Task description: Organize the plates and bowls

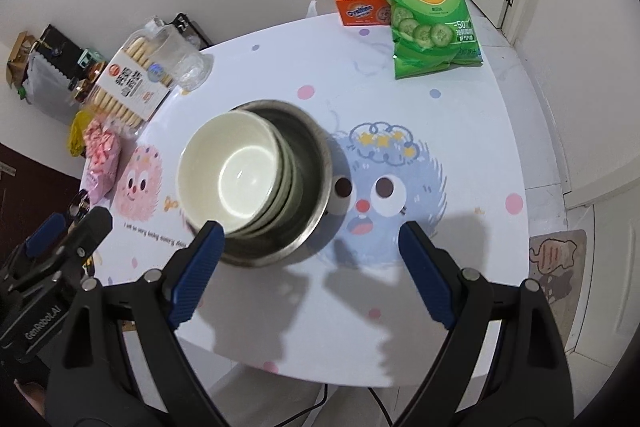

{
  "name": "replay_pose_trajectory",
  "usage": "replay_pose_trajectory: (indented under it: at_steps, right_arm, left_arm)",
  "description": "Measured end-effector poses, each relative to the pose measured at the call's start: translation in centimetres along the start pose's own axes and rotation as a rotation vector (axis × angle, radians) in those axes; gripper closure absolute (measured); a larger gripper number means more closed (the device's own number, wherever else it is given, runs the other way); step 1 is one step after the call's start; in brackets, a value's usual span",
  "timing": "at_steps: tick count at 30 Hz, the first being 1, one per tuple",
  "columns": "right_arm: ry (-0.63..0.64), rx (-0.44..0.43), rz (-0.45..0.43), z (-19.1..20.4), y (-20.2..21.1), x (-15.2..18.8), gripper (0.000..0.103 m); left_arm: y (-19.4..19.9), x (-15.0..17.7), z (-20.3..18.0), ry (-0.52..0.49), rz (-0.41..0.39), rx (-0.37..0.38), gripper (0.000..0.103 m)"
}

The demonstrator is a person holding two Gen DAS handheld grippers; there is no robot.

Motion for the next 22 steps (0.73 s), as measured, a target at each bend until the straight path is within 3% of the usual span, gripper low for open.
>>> replay_pose_trajectory:
  at_steps: [5,12,18,22]
  right_arm:
    - [-0.013,0.02,-0.002,0.6,1.6,1.4,0.014]
    - [-0.069,0.08,-0.078,2.0,4.6,2.9,0.014]
    - [-0.11,0.097,-0.088,2.8,4.6,4.5,0.014]
    - [-0.138,0.11,-0.088,2.5,4.5,5.4,0.014]
  left_arm:
    - [1.7,0.4,0.3,-0.016,-0.012,0.022,0.0]
    - [3.4,1.0,1.6,-0.028,-0.038,0.067,0.0]
    - [4.6,1.7,2.4,-0.044,-0.115,0.074,0.0]
    - [4.7,1.9,2.5,-0.053,-0.104,0.089,0.0]
Point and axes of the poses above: each gripper's, at about its wrist camera, not at the fingertips, and y roughly against the way its jaws point, z to its left, x to its underside, the point moved 5 cm from there along -y, roughly the way its jaws point, and after that the axes turned 4 degrees about z, right-handed, at the moved point
